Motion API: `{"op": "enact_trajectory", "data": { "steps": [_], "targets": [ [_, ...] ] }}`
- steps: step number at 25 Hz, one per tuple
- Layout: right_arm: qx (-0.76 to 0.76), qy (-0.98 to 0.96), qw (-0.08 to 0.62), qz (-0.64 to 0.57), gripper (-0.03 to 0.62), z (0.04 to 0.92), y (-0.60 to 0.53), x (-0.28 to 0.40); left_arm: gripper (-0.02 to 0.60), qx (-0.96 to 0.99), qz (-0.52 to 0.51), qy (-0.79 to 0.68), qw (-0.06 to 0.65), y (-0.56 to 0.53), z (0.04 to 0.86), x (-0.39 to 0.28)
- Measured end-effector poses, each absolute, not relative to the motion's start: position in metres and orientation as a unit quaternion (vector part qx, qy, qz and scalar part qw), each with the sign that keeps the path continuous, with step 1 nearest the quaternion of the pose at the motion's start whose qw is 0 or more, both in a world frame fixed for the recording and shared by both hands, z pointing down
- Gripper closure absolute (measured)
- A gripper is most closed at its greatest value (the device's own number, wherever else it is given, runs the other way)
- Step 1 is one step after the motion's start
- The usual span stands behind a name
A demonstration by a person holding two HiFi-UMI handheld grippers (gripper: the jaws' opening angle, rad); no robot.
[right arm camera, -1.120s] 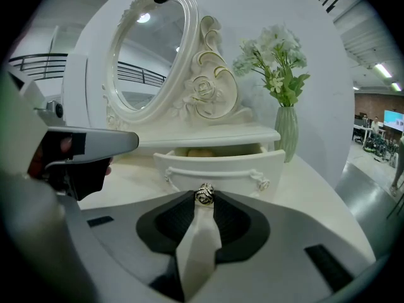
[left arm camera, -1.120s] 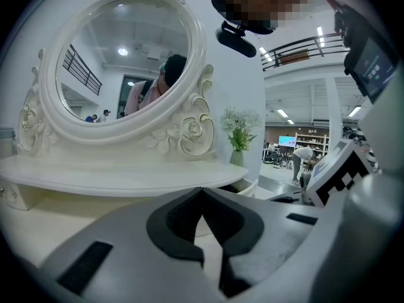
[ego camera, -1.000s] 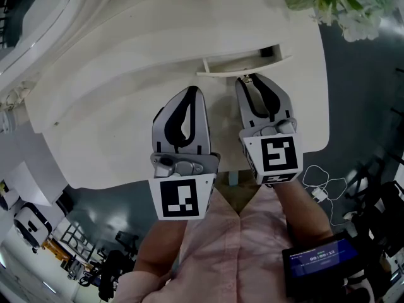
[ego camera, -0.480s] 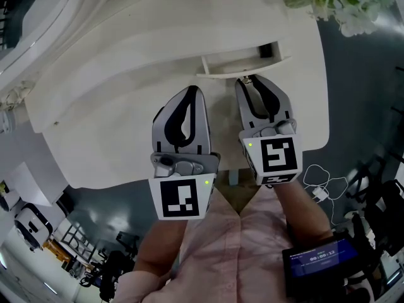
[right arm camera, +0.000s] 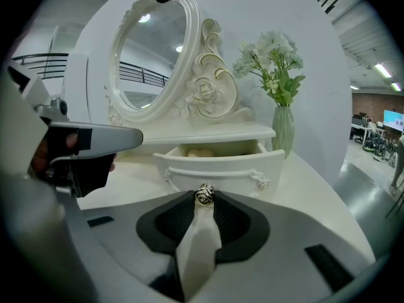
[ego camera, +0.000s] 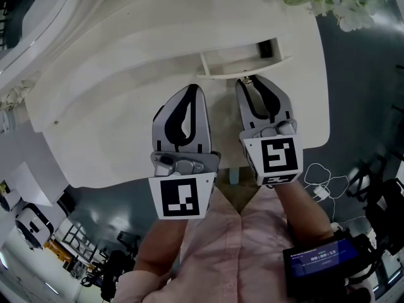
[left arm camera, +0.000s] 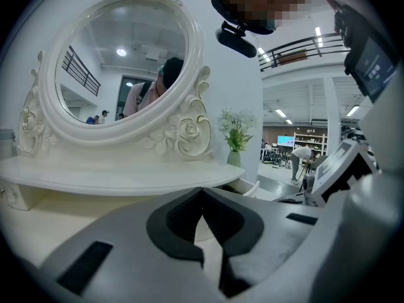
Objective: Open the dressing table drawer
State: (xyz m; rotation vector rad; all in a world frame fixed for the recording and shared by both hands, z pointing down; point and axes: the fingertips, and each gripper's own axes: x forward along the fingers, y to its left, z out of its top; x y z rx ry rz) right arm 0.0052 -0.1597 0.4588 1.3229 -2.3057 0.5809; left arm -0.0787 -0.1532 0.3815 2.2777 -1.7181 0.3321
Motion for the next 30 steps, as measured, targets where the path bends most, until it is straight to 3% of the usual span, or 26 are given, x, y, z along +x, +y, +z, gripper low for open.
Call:
{"op": "enact_trajectory", "data": {
  "steps": [30],
  "targets": [
    [0.476, -0.829, 0.209, 0.207, 0.49, 0.4599, -0.1515, 0.0097, 0.56, 0.785, 0.115, -0.593, 0.136, -0.145, 0.3842, -0.0768]
  ]
}}
